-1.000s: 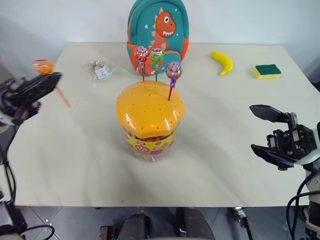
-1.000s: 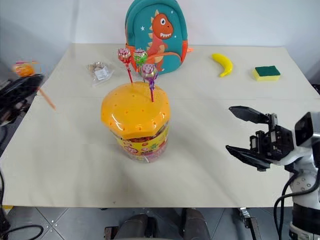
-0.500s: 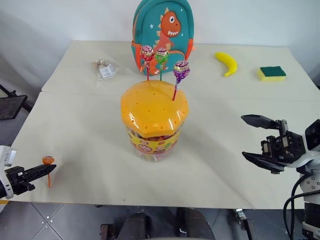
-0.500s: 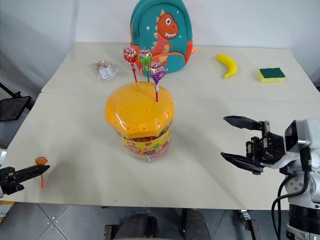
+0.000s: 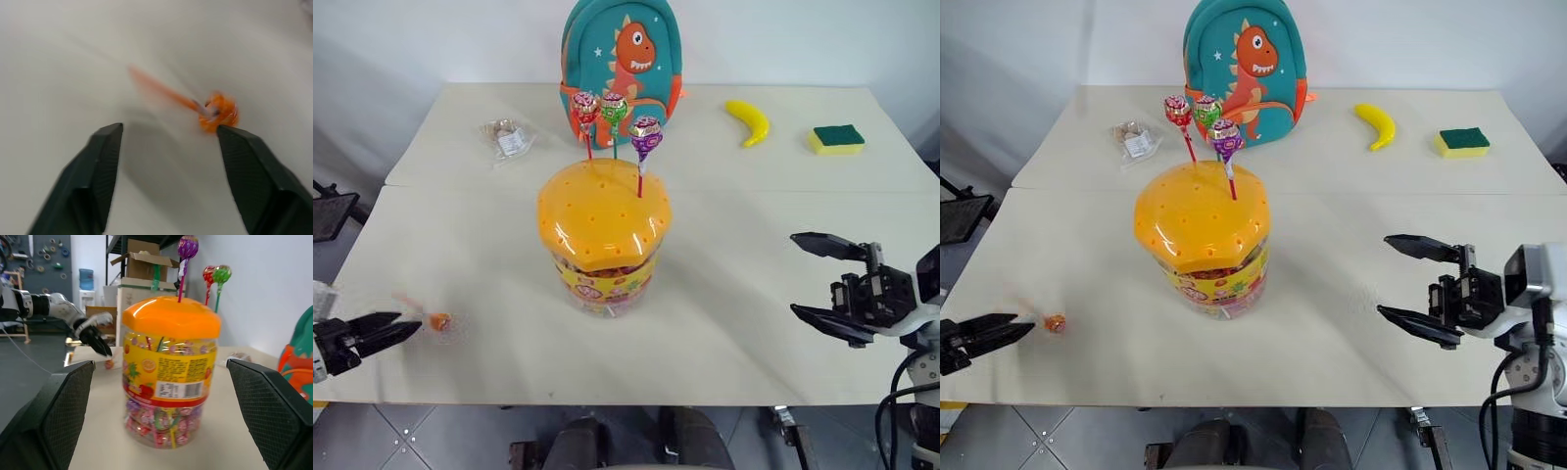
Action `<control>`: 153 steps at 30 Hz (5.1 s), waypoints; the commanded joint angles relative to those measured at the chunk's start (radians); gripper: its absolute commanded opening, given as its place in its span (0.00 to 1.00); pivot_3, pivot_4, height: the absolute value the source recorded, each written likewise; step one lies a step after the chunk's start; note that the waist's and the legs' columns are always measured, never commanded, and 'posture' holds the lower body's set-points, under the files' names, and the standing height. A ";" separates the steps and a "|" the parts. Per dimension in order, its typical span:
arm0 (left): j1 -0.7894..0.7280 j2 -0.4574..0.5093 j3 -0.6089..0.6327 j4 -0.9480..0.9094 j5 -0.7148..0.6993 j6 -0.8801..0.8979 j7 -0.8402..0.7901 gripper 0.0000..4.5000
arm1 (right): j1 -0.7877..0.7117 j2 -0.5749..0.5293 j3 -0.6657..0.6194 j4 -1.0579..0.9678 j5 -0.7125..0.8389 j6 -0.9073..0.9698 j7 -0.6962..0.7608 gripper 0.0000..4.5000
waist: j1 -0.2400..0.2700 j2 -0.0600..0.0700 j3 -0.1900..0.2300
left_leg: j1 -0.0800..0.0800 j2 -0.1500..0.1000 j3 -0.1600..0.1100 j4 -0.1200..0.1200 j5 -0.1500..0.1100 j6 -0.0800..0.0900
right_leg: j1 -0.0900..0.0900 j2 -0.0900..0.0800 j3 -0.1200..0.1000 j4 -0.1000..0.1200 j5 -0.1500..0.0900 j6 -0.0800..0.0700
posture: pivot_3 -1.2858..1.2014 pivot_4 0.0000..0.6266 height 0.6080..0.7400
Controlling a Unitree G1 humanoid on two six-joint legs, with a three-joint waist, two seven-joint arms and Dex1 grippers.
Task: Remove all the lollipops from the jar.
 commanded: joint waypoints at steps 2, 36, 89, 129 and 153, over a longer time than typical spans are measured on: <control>-0.200 0.090 0.005 0.008 -0.053 -0.085 -0.129 0.70 | -0.007 -0.018 -0.050 -0.029 0.019 -0.008 -0.030 1.00 | 0.005 -0.001 0.000 | 0.000 0.000 -0.001 0.000 0.000 0.000 | 0.000 0.000 -0.001 0.000 0.000 0.000 | 0.52 0.24 1.00; -1.293 -0.489 -0.578 0.122 0.022 0.181 -0.074 0.01 | 0.058 0.000 -0.171 -0.241 0.110 0.018 -0.289 1.00 | 0.027 -0.004 0.002 | -0.004 -0.008 0.007 0.008 0.004 0.011 | 0.001 0.006 -0.006 0.000 0.008 0.015 | 0.52 0.24 1.00; -0.055 -0.058 0.278 -0.235 -0.109 0.060 -0.120 0.99 | -0.342 -0.019 0.192 -0.152 0.042 0.303 -0.333 1.00 | -0.022 -0.007 0.007 | -0.004 -0.010 -0.003 0.003 0.001 0.008 | -0.001 -0.010 -0.005 0.000 0.005 0.010 | 0.52 0.24 1.00; -0.308 -0.194 -0.100 -0.653 -0.401 0.111 0.015 1.00 | -0.450 -0.278 0.223 0.165 -0.217 0.615 -0.646 0.01 | -0.007 -0.007 0.006 | -0.005 -0.013 -0.003 0.004 0.002 0.010 | 0.001 -0.008 -0.007 -0.001 0.006 0.011 | 0.52 0.24 1.00; -0.361 -0.198 -0.071 -0.584 -0.413 0.095 0.031 1.00 | -0.135 -0.334 0.094 0.235 -0.382 0.221 -0.399 0.58 | 0.011 -0.004 0.008 | -0.003 -0.008 0.002 0.006 0.003 0.008 | 0.004 0.002 -0.006 -0.003 0.006 0.012 | 0.52 0.24 1.00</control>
